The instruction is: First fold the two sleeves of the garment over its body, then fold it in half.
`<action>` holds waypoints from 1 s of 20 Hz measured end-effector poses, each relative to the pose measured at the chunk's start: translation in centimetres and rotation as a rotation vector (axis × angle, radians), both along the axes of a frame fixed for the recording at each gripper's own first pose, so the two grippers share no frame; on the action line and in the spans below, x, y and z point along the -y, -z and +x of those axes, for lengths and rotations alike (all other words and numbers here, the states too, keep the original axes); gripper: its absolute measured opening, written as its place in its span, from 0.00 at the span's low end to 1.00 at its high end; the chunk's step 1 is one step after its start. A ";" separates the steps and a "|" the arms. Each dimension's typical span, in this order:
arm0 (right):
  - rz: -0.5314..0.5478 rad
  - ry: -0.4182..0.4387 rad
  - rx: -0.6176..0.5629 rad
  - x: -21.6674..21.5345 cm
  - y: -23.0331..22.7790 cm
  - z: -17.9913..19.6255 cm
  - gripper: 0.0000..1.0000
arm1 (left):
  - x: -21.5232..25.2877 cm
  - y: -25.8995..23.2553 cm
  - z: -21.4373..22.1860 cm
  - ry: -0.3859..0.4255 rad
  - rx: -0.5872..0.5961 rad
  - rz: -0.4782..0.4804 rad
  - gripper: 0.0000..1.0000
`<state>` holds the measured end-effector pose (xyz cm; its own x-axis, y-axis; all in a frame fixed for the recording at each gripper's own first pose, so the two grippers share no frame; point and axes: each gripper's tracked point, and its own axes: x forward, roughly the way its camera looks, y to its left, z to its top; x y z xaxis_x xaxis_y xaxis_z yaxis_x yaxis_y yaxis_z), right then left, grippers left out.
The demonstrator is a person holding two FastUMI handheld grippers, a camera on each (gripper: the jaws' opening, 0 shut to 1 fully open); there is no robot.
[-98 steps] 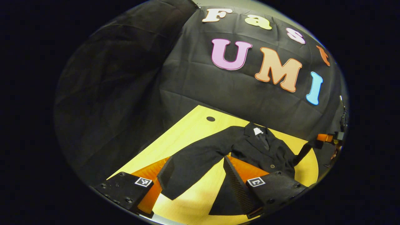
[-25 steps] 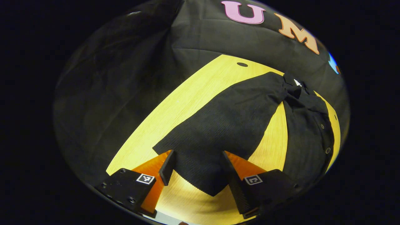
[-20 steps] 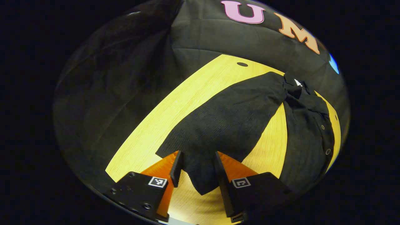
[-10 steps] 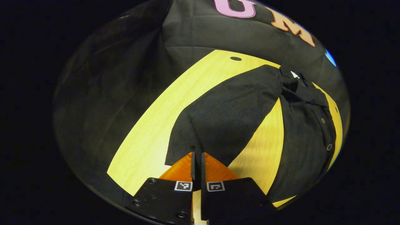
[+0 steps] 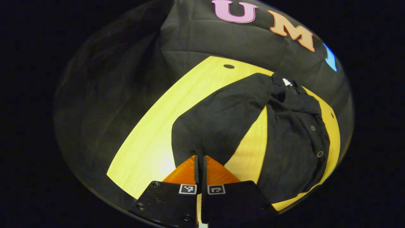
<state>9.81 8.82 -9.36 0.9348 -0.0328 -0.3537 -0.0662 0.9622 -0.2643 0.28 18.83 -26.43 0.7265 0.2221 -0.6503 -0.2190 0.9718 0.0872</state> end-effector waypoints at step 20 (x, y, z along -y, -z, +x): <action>0.083 0.096 0.004 10.0 1.0 -3.8 0.50 | 27.5 -14.3 11.6 0.509 0.309 0.074 0.00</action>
<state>6.04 -1.16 -10.31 0.9303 -0.0929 -0.3547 0.0282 0.9826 -0.1834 11.85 -8.69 -12.09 0.9064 -0.1671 -0.3878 0.2467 0.9549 0.1651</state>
